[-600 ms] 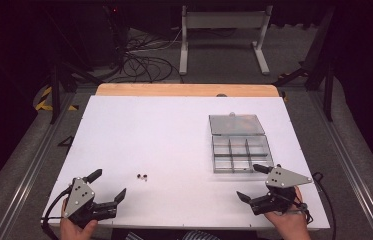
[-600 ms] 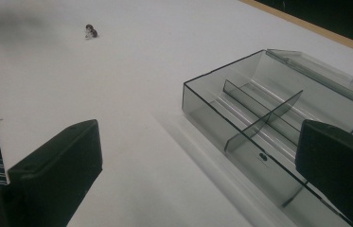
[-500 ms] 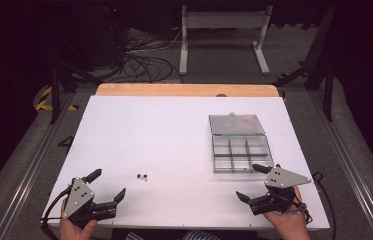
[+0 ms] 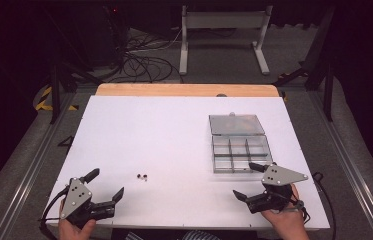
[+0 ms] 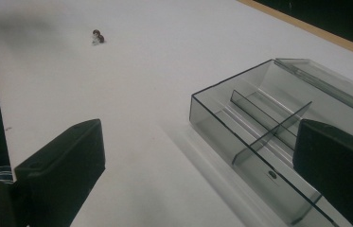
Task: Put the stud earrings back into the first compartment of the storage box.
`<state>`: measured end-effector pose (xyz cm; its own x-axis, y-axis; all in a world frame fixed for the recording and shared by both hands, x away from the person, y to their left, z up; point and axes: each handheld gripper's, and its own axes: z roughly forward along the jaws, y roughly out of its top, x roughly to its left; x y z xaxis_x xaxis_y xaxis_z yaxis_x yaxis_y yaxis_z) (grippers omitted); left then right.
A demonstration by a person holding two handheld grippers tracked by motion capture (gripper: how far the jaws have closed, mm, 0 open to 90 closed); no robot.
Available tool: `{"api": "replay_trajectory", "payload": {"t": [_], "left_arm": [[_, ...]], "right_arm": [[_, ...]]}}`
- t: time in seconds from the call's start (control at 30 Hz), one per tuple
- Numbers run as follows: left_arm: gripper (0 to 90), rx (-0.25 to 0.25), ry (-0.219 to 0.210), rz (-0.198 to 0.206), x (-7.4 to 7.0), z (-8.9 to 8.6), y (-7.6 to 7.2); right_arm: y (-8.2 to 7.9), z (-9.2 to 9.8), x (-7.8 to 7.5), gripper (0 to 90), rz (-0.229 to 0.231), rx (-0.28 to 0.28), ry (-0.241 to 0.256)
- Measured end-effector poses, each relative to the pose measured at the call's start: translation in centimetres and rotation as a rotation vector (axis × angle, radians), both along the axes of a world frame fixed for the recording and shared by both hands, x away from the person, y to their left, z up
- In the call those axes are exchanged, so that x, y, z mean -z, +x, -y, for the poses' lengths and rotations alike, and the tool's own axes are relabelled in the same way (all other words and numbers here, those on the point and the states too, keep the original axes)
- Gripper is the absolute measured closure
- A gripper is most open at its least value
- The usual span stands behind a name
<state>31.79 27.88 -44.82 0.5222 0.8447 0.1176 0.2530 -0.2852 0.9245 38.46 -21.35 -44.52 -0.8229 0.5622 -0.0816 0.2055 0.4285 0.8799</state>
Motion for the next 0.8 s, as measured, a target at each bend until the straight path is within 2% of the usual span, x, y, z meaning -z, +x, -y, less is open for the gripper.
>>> {"api": "replay_trajectory", "payload": {"t": [0.13, 0.33, 0.5, 0.63, 0.67, 0.7, 0.8], "left_arm": [[7.9, 0.001, 0.008, -0.005, 0.1, 0.0, 0.1], [8.0, 0.004, 0.009, -0.009, 0.1, 0.0, 0.1], [7.9, 0.004, 0.008, -0.009, 0.1, -0.1, 0.1], [8.0, 0.003, 0.004, -0.015, 0.1, -0.1, 0.2], [8.0, 0.003, 0.005, -0.015, 0.1, -0.1, 0.2], [8.0, 0.002, 0.009, -0.012, 0.1, -0.2, 0.1], [8.0, 0.002, 0.009, -0.011, 0.1, -0.3, 0.2]], "right_arm": [[0.2, -0.7, -0.3, 4.5, 0.0, -0.012, 0.004], [0.8, -2.7, -1.1, 5.0, -0.001, -0.056, 0.006], [1.7, -5.2, -1.5, 5.1, -0.014, -0.109, -0.009], [2.1, -6.3, -1.6, 5.1, -0.024, -0.135, 0.001], [2.4, -7.2, -1.7, 5.1, -0.025, -0.155, -0.004], [2.4, -7.2, -1.7, 5.1, -0.025, -0.155, -0.004], [2.8, -9.0, -1.7, 5.1, -0.032, -0.187, -0.012]]}}
